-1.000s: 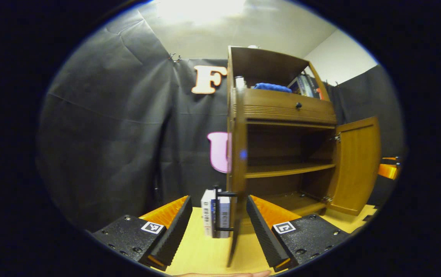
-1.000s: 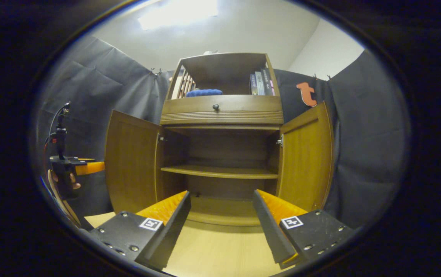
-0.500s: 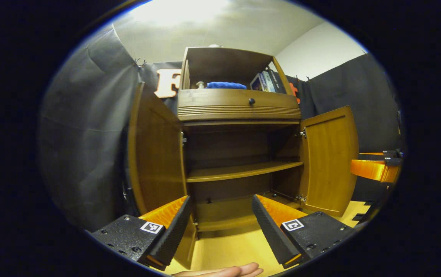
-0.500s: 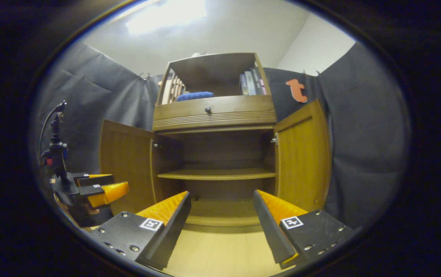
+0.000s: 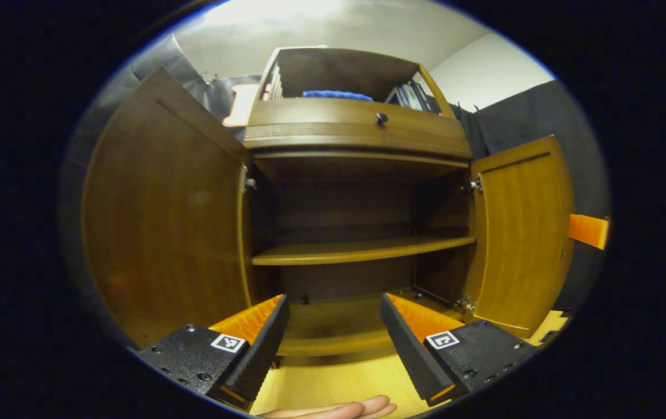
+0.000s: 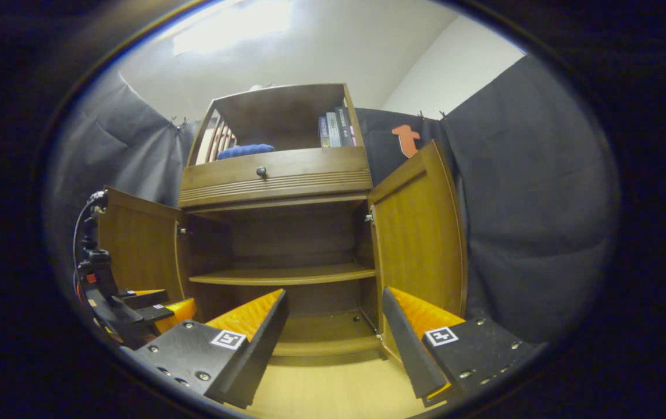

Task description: Open the right door of the double-door shoe cabinet with the right hand, and open the left door with the left hand.

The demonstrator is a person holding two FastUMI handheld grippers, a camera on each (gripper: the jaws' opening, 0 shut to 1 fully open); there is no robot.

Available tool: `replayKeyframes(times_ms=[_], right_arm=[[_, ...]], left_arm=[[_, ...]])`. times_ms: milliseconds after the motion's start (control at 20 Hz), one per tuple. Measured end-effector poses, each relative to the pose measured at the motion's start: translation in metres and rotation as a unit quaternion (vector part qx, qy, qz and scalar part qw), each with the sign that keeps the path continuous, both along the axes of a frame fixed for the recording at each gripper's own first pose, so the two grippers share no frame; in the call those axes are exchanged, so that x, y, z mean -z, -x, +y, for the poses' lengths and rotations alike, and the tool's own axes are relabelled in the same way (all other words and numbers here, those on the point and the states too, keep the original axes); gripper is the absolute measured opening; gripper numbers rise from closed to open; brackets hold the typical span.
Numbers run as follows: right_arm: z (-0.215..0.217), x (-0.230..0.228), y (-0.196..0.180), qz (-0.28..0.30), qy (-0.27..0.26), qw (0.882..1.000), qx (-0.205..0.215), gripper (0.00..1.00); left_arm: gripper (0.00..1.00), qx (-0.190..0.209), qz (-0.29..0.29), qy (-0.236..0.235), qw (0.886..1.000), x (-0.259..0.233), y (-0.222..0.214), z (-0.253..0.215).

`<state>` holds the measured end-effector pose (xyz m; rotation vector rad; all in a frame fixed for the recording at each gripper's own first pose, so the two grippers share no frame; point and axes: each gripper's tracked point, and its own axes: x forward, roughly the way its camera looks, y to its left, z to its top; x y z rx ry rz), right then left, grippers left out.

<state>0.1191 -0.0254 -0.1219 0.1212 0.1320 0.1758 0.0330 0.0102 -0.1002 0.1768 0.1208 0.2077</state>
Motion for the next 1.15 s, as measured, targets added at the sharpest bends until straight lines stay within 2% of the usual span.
replayKeyframes(times_ms=[150, 200, 350, 400, 500, 600, 700, 750, 800, 1100, 1150], right_arm=[[0.024, 0.024, -0.018, 0.01, 0.013, 1.0, -0.015, 0.96], [0.034, 0.036, -0.022, 0.016, 0.017, 0.999, -0.024, 0.96], [0.062, 0.066, -0.037, 0.036, 0.03, 0.998, -0.048, 0.96], [0.07, 0.076, -0.041, 0.041, 0.03, 0.997, -0.054, 0.94], [0.082, 0.088, -0.043, 0.045, 0.03, 0.996, -0.064, 0.96], [0.088, 0.096, -0.048, 0.045, 0.029, 0.996, -0.066, 0.99], [0.092, 0.1, -0.053, 0.046, 0.027, 0.996, -0.068, 0.96], [0.094, 0.102, -0.056, 0.045, 0.027, 0.996, -0.069, 0.99], [0.097, 0.105, -0.059, 0.045, 0.029, 0.996, -0.07, 0.96], [0.111, 0.108, -0.071, 0.045, 0.032, 0.995, -0.077, 0.99], [0.114, 0.109, -0.071, 0.046, 0.033, 0.995, -0.078, 0.96]], left_arm=[[1.0, 0.011, -0.002, 0.007, 1.0, 0.011, -0.018, 0.006], [0.96, -0.003, 0.0, 0.006, 1.0, 0.014, -0.021, 0.016], [0.99, -0.039, -0.001, 0.006, 0.999, 0.019, -0.032, 0.042], [1.0, -0.042, -0.001, 0.009, 0.999, 0.019, -0.034, 0.046], [0.98, -0.045, 0.001, 0.01, 0.999, 0.024, -0.04, 0.05], [0.98, -0.048, 0.002, 0.007, 0.999, 0.025, -0.043, 0.053], [0.98, -0.053, 0.005, 0.005, 0.999, 0.027, -0.045, 0.056], [0.97, -0.054, 0.007, 0.002, 0.999, 0.027, -0.048, 0.058], [0.98, -0.059, 0.008, -0.003, 0.998, 0.028, -0.049, 0.061], [0.98, -0.072, 0.028, -0.016, 0.997, 0.036, -0.055, 0.074], [0.98, -0.071, 0.029, -0.019, 0.997, 0.035, -0.056, 0.074]])
